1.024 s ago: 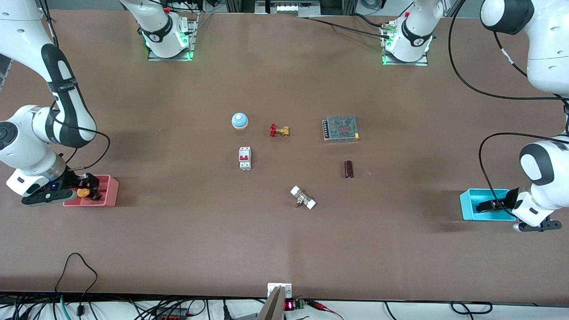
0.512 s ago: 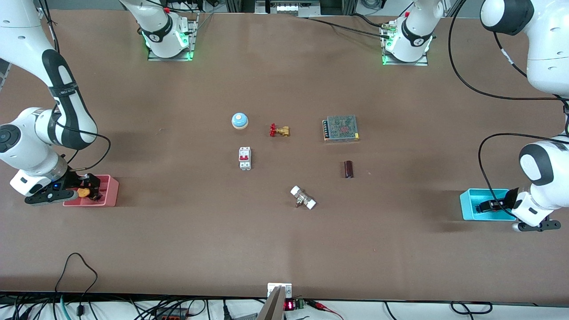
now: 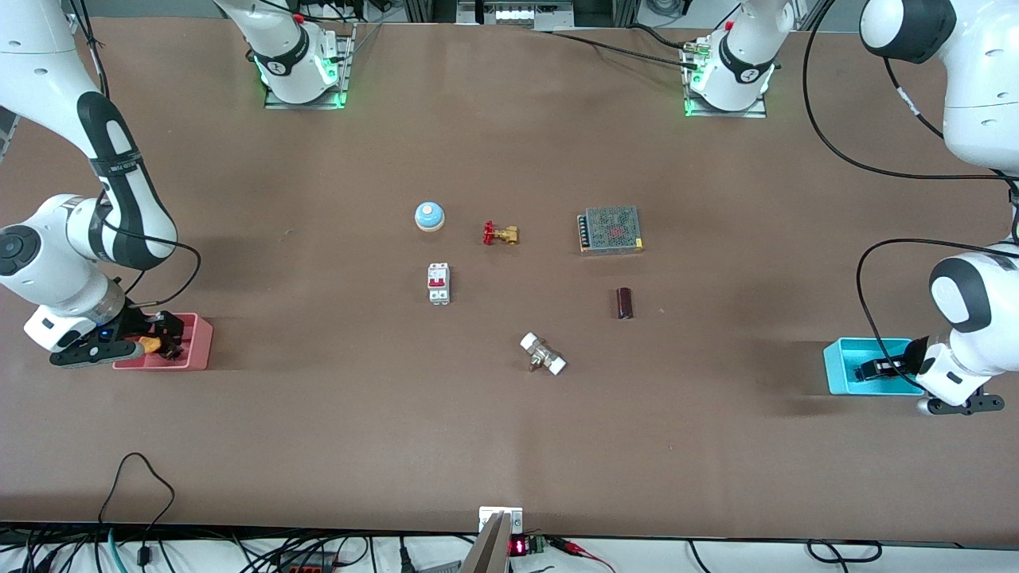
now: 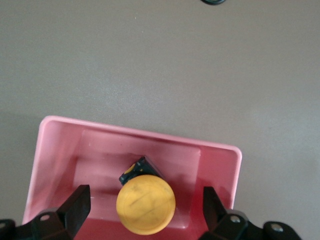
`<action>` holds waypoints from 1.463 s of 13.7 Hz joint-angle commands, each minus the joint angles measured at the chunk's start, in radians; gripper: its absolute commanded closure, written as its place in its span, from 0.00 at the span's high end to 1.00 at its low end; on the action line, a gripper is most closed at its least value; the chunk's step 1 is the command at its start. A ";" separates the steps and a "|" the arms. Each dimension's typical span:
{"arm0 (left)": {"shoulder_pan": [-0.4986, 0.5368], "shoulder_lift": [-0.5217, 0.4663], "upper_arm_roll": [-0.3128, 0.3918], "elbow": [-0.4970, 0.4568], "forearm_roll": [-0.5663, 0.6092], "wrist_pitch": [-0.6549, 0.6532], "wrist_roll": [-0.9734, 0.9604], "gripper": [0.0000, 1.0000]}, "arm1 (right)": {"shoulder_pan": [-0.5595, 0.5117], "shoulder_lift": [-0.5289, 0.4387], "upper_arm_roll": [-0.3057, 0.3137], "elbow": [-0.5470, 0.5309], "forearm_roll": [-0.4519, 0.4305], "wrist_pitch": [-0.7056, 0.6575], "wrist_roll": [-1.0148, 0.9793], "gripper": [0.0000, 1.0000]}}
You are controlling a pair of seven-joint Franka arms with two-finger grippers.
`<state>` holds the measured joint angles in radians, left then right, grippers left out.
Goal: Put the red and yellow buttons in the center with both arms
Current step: 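Lift the red button with the left gripper and carry it toward the table center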
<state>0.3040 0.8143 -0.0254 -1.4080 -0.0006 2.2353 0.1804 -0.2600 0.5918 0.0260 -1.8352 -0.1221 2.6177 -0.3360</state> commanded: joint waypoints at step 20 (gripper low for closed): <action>-0.209 -0.357 -0.137 -0.385 0.002 -0.231 -0.231 0.29 | -0.016 0.011 0.020 0.048 0.064 -0.039 -0.037 0.80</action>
<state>0.1321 0.4718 -0.1646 -1.7449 -0.0013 1.9665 -0.0371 -0.2606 0.5976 0.0318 -1.7945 -0.0740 2.5887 -0.3481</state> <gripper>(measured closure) 0.656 0.137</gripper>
